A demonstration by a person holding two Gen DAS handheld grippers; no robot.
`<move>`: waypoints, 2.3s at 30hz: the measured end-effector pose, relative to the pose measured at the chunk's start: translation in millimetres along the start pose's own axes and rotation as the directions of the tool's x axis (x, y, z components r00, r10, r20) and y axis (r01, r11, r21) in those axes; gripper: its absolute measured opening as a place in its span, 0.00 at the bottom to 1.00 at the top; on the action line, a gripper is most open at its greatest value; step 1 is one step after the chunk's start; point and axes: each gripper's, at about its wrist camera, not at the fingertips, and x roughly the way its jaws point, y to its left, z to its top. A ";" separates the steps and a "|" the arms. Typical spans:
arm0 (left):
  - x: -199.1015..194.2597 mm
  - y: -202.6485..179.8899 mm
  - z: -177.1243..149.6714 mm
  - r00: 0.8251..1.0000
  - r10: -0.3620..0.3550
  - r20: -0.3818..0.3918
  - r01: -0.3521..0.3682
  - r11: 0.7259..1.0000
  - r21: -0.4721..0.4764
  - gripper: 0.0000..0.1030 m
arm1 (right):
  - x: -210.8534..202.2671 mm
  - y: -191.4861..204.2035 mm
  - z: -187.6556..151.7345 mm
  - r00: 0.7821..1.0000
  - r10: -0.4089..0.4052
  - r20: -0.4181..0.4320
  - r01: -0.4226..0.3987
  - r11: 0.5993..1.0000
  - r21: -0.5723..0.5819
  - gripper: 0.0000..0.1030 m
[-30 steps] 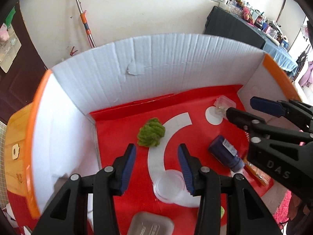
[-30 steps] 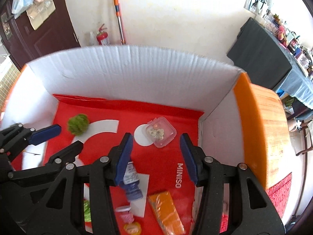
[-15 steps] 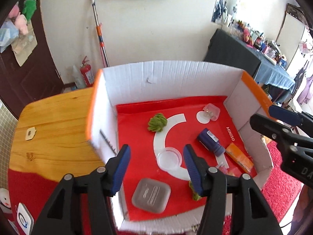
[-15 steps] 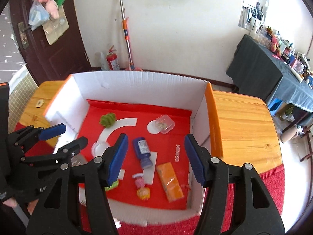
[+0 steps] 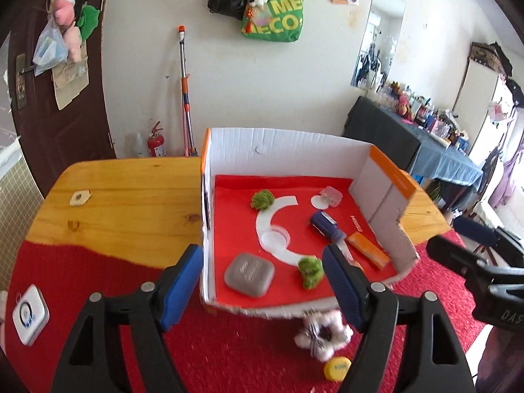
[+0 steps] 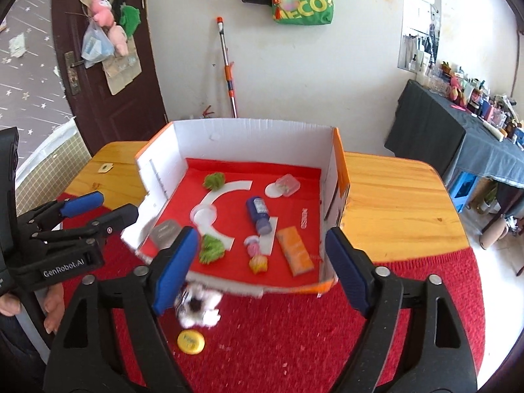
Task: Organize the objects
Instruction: 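Lift both tools out of the box and back over the cloth, then move the left tool to the white plush doll while the right tool approaches the yellow lid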
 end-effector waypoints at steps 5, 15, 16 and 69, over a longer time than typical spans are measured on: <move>-9.5 4.5 -23.4 1.000 0.006 0.012 -0.006 0.999 -0.040 0.81 | -8.0 0.8 -25.7 1.000 0.011 0.011 -0.011 1.000 0.003 0.81; -0.2 0.6 -67.0 0.999 0.049 -0.022 -0.050 0.998 -0.034 0.85 | 5.4 0.7 -73.4 1.000 0.017 -0.011 -0.017 1.000 0.002 0.82; 2.6 0.7 -71.2 0.998 0.051 -0.032 -0.053 0.998 -0.036 0.85 | 8.5 -0.5 -77.5 1.000 0.021 -0.020 -0.021 1.000 0.008 0.82; 27.3 16.3 -98.2 0.983 0.110 -0.147 -0.112 0.994 -0.011 0.87 | 63.4 20.8 -116.5 0.984 0.054 -0.169 -0.072 0.992 -0.105 0.86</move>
